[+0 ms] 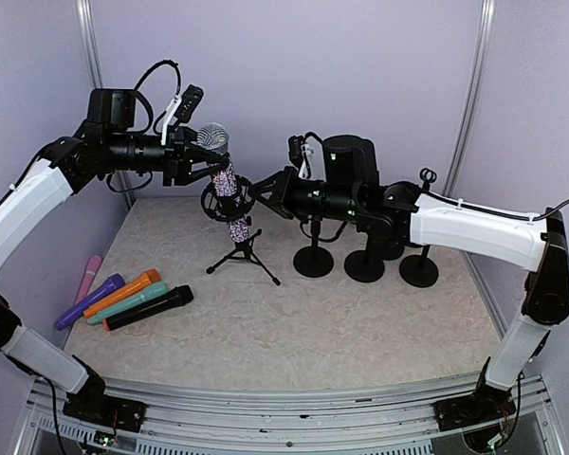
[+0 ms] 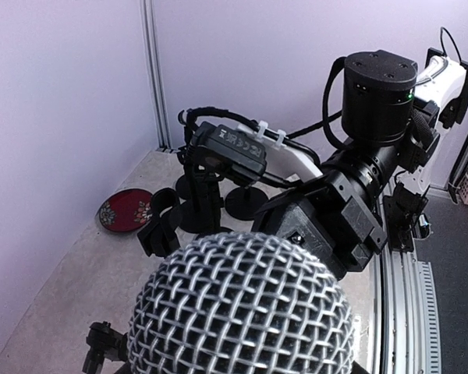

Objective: Remove the microphone from the stand

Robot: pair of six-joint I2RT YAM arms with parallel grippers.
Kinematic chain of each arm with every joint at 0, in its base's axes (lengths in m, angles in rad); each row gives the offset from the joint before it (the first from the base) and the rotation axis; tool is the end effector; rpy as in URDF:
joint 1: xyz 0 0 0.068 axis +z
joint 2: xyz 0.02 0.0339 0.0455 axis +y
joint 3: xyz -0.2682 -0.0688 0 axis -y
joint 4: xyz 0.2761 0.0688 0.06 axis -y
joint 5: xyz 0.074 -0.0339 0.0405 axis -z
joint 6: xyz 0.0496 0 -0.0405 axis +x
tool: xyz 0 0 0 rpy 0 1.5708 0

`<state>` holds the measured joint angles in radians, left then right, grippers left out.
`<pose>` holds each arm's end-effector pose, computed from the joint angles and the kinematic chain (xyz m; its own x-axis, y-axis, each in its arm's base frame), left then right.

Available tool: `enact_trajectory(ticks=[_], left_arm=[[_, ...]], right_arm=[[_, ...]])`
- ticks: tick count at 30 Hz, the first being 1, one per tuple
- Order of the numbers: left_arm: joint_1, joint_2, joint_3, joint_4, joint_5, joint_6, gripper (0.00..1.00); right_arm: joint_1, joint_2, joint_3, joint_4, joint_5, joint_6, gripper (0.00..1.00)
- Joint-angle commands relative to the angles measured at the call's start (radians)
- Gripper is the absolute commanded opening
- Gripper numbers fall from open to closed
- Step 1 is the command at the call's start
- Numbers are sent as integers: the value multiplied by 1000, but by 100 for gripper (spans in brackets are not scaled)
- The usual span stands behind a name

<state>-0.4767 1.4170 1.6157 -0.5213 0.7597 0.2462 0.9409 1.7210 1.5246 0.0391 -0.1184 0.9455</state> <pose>0.2882 -0.1873 0.4570 -0.0507 0.2250 -0.9730 0.9542 0.2987 0.0194 0.2688 0.3787 0.3643 -0.7603 0.3237 -0.5631 -0.4351 0.3898 0.8116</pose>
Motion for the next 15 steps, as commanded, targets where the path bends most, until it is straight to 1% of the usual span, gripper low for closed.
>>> enact_trajectory(ticks=[1, 4, 7, 10, 12, 15], left_arm=[[-5, -62, -24, 122, 89, -23, 36], [-25, -69, -50, 101, 75, 28, 37], [-67, -67, -43, 51, 28, 112, 38], [-133, -63, -22, -21, -53, 241, 38], [-166, -59, -13, -54, -94, 295, 38], [-192, -57, 8, -71, -125, 320, 38]], right_arm=[[0, 4, -15, -182, 57, -29, 0], [1, 16, -27, -210, 43, -16, 0], [5, 26, -37, -229, 36, -7, 0], [6, 18, -45, -249, 43, -2, 0], [6, 10, -44, -273, 52, -6, 0], [6, -9, -53, -305, 64, -21, 0]])
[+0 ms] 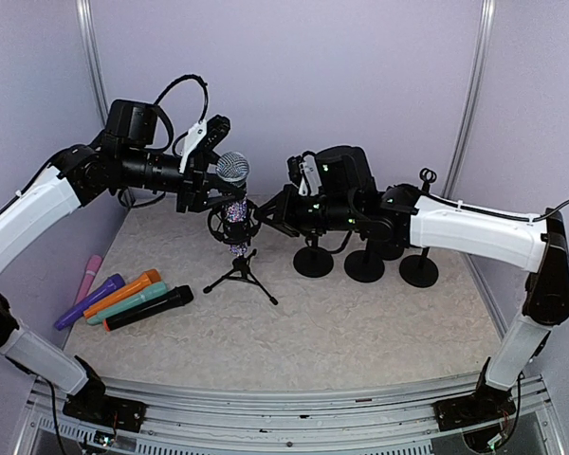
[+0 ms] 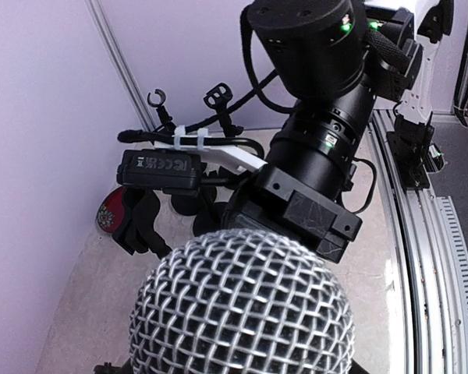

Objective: Remove the microphone from the stand

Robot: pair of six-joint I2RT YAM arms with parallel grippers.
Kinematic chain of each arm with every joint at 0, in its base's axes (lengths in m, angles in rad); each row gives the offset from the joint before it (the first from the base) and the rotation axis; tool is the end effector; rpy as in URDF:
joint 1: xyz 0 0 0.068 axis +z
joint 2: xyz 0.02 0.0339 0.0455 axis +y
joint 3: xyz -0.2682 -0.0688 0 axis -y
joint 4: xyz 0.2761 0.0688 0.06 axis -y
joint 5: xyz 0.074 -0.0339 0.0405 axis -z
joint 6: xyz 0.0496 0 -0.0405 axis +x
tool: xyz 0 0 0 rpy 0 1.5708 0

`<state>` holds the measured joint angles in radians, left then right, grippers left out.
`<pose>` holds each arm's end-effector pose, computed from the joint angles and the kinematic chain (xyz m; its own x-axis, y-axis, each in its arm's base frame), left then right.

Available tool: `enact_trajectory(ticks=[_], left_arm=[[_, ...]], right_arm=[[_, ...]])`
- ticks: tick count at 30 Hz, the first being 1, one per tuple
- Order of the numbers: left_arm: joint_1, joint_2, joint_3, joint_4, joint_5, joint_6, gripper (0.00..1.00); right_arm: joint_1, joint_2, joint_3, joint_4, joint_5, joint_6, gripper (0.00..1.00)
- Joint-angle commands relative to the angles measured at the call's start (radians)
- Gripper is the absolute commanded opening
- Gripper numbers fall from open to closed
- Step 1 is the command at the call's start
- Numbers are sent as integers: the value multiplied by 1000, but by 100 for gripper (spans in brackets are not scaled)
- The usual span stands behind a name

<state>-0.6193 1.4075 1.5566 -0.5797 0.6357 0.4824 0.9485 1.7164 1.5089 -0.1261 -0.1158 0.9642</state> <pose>0.2630 -0.2237 0.4309 0.1194 0.3733 -0.9200 0.9607 0.1906 0.2020 0.2623 0.3754 0.3403 -0.8242 0.2511 -0.5076 -0.3396 0.4981 0.7979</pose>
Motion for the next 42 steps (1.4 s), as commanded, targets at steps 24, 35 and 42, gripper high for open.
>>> enact_trajectory(ticks=[24, 35, 42], left_arm=[[252, -170, 288, -75, -11, -65, 31], [468, -155, -189, -63, -486, 393, 26], [479, -22, -364, 97, -620, 507, 23]], right_arm=[[-3, -23, -36, -181, 114, -74, 0], [-2, -22, -15, -139, 99, -105, 0], [0, -26, -10, -115, 93, -117, 0]])
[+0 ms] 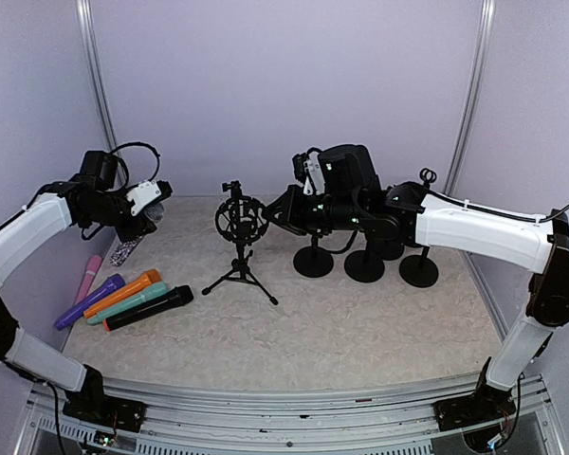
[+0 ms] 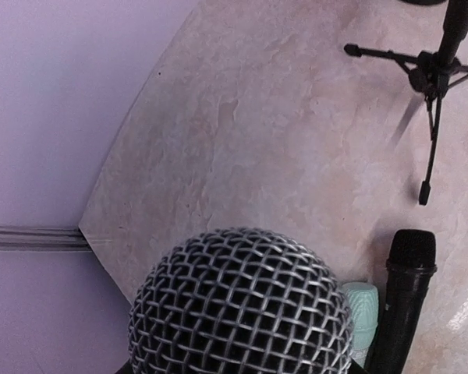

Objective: Remove the microphone from the stand

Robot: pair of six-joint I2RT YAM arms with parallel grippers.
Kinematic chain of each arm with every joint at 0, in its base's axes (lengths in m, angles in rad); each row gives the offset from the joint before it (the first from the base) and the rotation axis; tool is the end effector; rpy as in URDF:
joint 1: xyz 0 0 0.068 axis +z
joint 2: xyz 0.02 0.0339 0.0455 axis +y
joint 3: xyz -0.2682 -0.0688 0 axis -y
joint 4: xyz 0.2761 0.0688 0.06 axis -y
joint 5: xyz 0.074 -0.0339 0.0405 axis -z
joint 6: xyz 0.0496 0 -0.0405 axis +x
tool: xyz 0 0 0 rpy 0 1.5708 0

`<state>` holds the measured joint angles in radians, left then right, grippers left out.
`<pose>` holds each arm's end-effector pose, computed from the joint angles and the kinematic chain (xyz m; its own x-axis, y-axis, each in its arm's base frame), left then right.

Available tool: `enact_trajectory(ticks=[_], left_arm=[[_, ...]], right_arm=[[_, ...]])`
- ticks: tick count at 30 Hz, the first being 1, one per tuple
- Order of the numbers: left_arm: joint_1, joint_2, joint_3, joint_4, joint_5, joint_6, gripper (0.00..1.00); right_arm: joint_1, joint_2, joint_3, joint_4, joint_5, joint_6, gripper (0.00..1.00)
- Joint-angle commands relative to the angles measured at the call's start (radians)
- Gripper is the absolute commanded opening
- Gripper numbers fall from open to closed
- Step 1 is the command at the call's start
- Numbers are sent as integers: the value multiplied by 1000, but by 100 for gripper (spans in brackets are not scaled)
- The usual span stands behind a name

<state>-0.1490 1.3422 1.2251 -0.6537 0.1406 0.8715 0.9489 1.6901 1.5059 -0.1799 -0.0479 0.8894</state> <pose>0.3241 -0.0557 0.3163 -0.2549 0.8045 -0.5365 0.6859 0.5415 0.4861 0.2601 0.3670 0.3442 -0.7815 0.2414 -0.5753 -0.3666 0.5684 0.7365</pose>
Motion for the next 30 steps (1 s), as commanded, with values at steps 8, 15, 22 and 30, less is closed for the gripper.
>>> enact_trajectory(ticks=[8, 15, 22, 30], left_arm=[[8, 251, -47, 275, -185, 134, 21], [-6, 399, -26, 306, -227, 137, 22], [-7, 505, -30, 313, -245, 126, 29], [-11, 511, -42, 281, -198, 135, 54]], right_arm=[[5, -22, -30, -10, 11, -79, 6], [6, -116, -154, 153, -1, -154, 26], [0, -212, -216, 218, -51, -228, 57], [-50, -239, -323, 240, -91, -181, 56]])
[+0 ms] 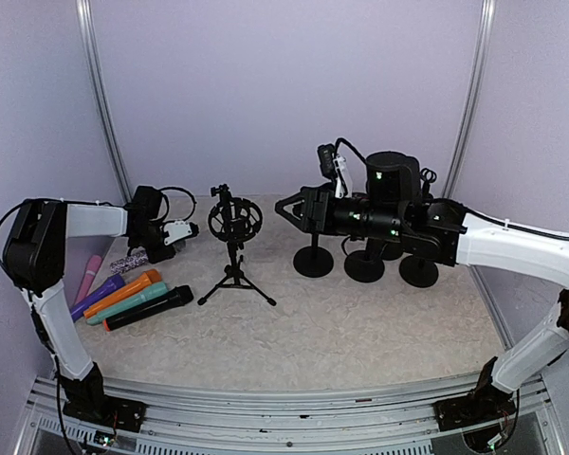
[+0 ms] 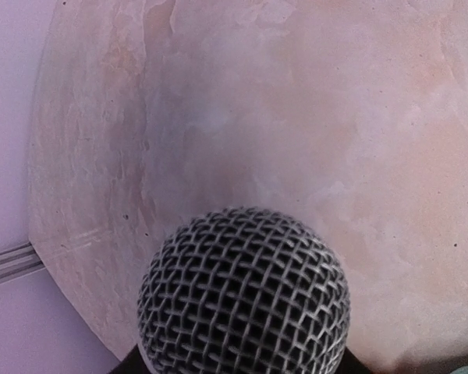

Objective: Remove the microphone from the stand

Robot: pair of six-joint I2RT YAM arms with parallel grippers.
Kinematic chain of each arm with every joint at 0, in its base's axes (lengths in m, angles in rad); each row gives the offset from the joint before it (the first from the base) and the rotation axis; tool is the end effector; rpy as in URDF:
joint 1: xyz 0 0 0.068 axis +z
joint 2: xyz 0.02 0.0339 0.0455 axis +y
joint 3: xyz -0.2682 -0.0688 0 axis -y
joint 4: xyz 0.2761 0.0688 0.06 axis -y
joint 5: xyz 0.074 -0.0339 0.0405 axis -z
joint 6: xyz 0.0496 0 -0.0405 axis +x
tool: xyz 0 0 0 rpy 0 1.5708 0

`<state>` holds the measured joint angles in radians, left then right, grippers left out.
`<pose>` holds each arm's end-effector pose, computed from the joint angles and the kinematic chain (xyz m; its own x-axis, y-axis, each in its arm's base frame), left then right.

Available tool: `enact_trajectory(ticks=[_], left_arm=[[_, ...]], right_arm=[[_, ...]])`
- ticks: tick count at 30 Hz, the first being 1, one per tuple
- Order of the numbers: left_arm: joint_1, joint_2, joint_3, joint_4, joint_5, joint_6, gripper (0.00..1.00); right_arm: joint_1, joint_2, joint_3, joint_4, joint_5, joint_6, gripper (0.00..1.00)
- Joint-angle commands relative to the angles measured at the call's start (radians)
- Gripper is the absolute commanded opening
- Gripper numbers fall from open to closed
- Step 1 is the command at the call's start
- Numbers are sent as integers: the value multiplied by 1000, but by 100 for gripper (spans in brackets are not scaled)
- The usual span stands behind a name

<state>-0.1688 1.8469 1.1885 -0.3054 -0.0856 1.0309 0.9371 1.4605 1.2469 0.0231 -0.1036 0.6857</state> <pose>0.4134 -0.0661 0.1487 -0.3139 0.9204 -0.2330 0.7559 0.3907 0.5254 0.2292 0.3206 0.3568 -0.6324 0.2030 -0.7476 -0.5959 0.4891 0.6369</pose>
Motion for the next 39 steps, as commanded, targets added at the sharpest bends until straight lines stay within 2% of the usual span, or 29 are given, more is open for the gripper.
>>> enact_trajectory(ticks=[1, 4, 7, 14, 21, 29, 39], left_arm=[[8, -3, -9, -73, 41, -23, 58], [9, -39, -14, -95, 69, -16, 68], [16, -70, -6, -132, 102, -18, 72], [34, -111, -1, -186, 175, -39, 73], [77, -108, 33, -229, 217, -52, 72], [69, -242, 34, -322, 407, -153, 72], [-4, -341, -25, -334, 441, -215, 72]], right_arm=[[-48, 2, -78, 44, -47, 30, 56], [-60, 56, -91, 42, -48, 20, 52], [-60, 136, -84, 21, -23, -8, 48], [-60, 389, -57, 27, 41, -30, 37], [-40, 584, 28, 42, 126, -54, 32], [11, 653, 30, 76, 150, -49, 28], [130, 614, -19, 105, 154, -22, 23]])
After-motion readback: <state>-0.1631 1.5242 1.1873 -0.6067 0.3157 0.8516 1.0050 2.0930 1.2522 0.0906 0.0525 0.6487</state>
